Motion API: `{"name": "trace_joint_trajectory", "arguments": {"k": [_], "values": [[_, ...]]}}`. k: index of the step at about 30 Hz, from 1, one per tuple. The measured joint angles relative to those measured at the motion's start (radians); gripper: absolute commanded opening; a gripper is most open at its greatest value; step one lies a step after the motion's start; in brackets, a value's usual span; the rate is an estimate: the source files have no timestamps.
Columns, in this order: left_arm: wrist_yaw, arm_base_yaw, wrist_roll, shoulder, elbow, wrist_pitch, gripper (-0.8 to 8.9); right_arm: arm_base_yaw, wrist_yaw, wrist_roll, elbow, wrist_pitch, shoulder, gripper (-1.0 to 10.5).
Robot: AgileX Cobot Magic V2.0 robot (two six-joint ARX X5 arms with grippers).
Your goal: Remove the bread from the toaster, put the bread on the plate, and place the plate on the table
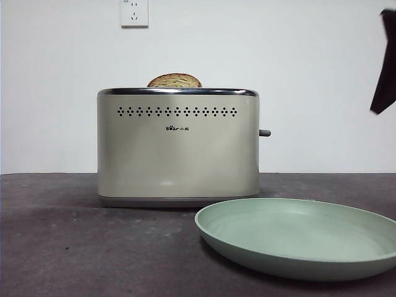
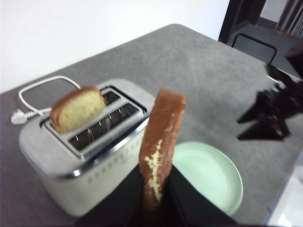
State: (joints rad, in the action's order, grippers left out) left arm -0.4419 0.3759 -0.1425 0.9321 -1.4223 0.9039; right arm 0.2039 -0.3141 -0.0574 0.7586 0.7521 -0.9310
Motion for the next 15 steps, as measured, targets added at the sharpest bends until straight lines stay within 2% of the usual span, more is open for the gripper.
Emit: {"name": "trace_joint_trajectory", "arguments": {"k": [15], "values": [[0.002, 0.0, 0.086, -0.352, 0.435, 0.007, 0.06, 0.018, 0.0, -0.003, 0.0, -0.139, -0.269, 3.4]]}}
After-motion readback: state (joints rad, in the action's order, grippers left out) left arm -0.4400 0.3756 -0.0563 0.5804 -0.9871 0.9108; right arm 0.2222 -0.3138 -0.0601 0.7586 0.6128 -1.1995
